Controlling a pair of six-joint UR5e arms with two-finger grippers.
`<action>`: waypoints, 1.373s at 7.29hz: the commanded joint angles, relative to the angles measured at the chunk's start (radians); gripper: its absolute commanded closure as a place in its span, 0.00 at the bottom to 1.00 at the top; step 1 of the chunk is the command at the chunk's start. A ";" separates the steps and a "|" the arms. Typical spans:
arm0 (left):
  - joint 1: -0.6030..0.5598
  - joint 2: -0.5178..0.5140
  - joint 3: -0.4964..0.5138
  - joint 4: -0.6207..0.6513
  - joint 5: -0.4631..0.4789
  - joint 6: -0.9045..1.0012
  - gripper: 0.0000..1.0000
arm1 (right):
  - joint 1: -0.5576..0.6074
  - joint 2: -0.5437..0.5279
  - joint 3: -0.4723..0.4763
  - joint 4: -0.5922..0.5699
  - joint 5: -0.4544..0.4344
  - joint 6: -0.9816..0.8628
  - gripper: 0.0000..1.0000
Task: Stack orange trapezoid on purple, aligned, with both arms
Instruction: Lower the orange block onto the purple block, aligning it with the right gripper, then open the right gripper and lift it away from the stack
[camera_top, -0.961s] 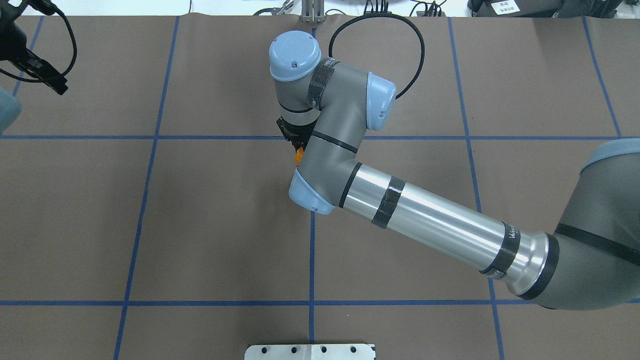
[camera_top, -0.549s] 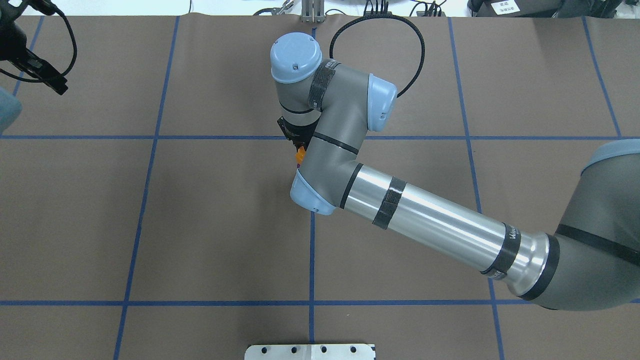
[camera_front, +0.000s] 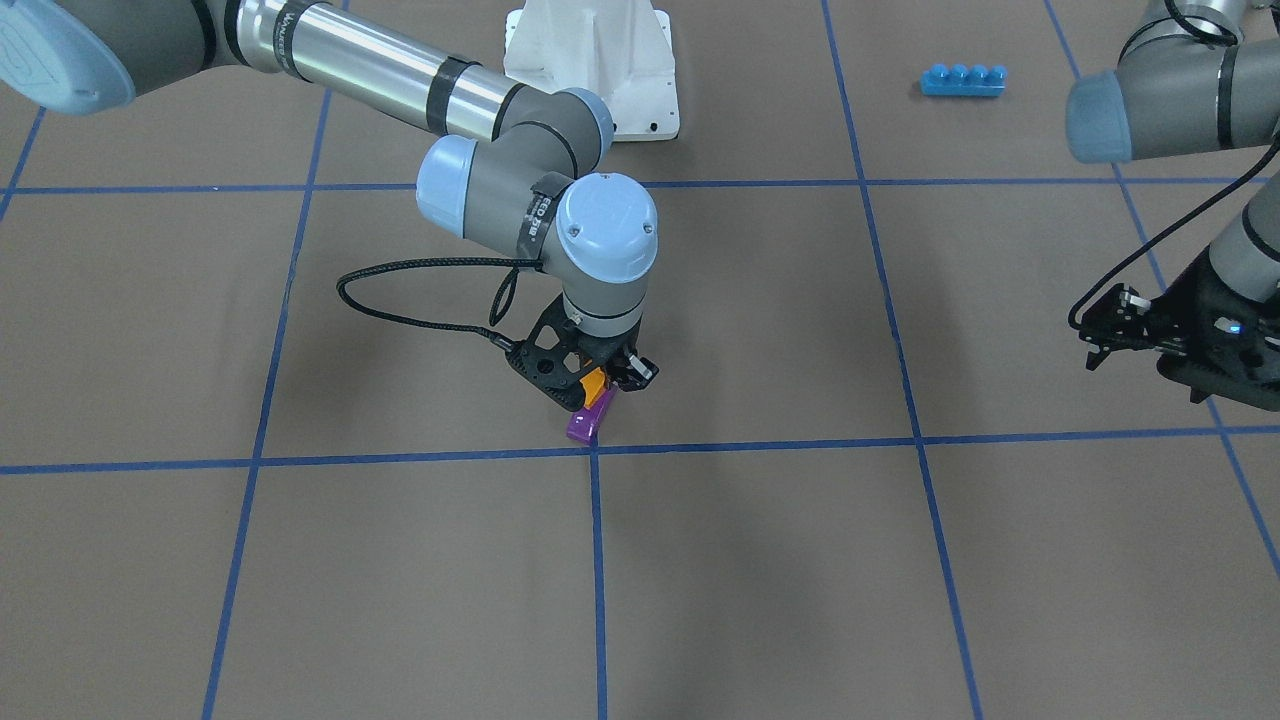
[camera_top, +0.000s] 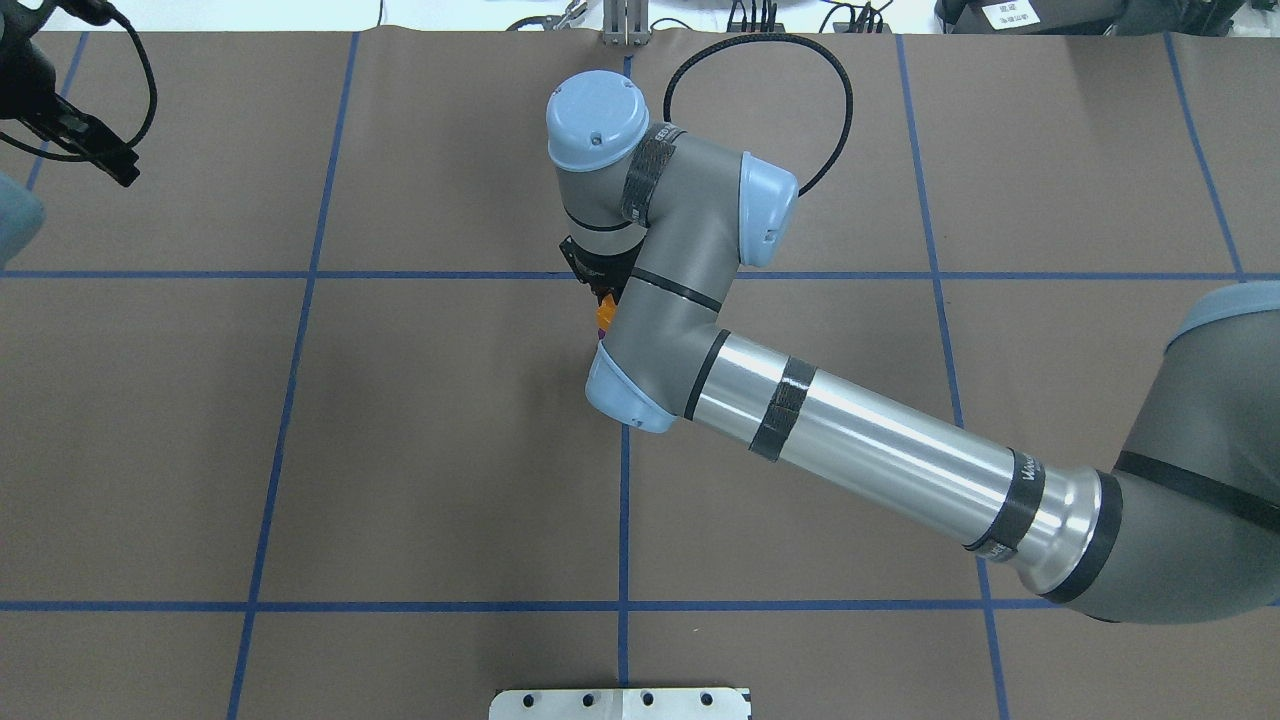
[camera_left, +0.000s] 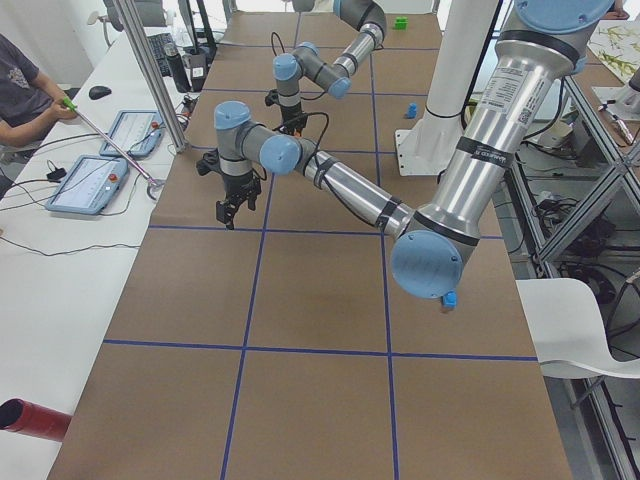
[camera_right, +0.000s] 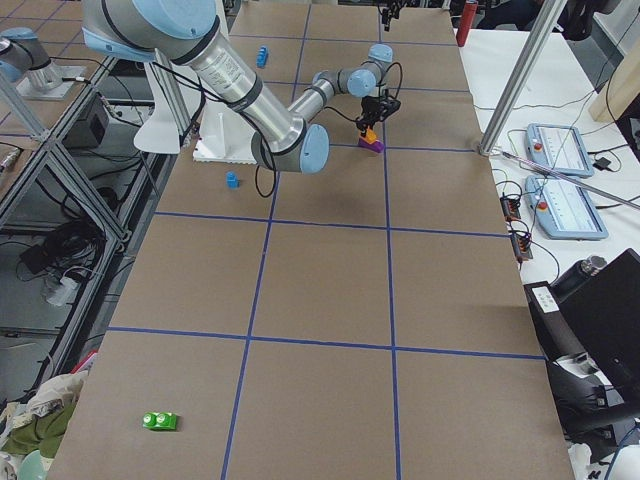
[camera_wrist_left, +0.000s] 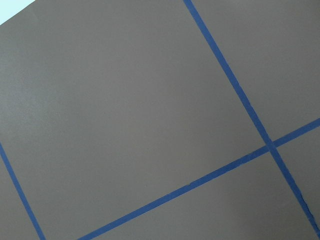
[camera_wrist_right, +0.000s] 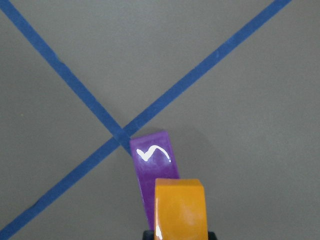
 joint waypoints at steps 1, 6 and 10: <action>0.000 0.000 0.000 0.000 0.000 -0.001 0.00 | 0.007 -0.014 0.001 0.065 -0.001 0.006 0.16; 0.000 -0.002 0.003 0.000 0.000 0.002 0.00 | 0.059 -0.022 0.091 0.046 0.019 -0.015 0.00; -0.110 0.070 -0.004 -0.017 -0.084 0.157 0.00 | 0.204 -0.295 0.604 -0.307 0.033 -0.514 0.00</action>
